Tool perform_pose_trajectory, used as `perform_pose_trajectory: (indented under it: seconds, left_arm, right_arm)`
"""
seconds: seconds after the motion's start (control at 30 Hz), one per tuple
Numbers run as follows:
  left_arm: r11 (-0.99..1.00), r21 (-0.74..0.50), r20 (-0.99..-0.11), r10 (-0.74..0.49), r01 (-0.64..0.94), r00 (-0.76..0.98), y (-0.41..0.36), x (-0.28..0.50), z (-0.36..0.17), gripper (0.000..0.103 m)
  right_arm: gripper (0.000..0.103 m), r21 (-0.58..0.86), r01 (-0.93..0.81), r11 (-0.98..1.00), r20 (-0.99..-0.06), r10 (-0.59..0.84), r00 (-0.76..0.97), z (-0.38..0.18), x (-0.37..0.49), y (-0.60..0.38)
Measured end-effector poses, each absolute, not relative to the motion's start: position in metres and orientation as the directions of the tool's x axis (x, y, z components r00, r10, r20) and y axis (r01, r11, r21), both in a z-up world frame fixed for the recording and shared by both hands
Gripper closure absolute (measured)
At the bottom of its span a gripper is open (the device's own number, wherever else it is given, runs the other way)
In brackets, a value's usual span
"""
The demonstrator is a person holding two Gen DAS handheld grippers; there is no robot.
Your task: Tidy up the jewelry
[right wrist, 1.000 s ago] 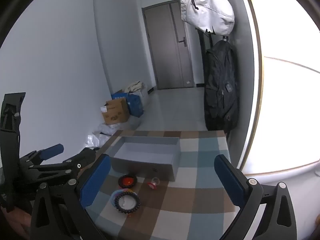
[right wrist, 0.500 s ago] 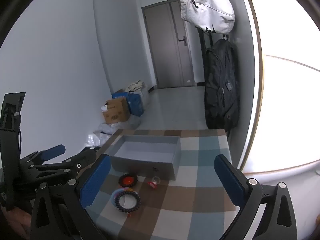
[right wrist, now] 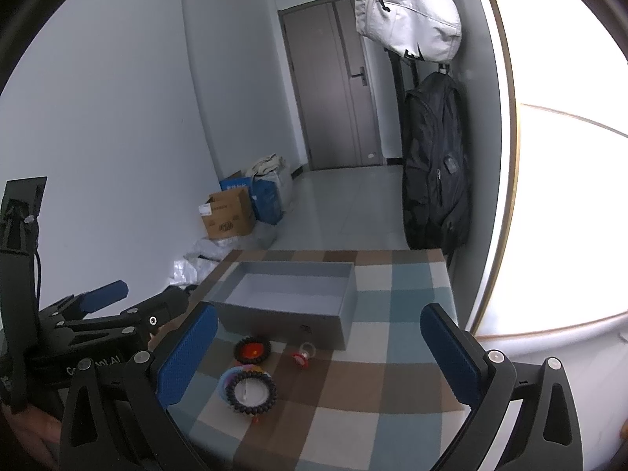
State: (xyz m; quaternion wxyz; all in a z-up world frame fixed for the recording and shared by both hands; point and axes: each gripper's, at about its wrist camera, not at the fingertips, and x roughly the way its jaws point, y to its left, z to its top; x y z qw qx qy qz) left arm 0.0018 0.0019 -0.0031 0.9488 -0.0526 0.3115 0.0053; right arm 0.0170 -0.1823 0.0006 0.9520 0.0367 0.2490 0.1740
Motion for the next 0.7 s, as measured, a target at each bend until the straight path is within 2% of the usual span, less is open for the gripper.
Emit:
perform_pose_trajectory:
  seconds: [0.7]
  left_arm:
    - [0.994,-0.104,-0.598,-0.026,-0.045,0.801,-0.0011,0.0009,-0.006,0.001]
  right_arm:
    - [0.0,0.166,-0.315,0.935,-0.485,0.355,0.799,-0.0056,0.0183,-0.1796]
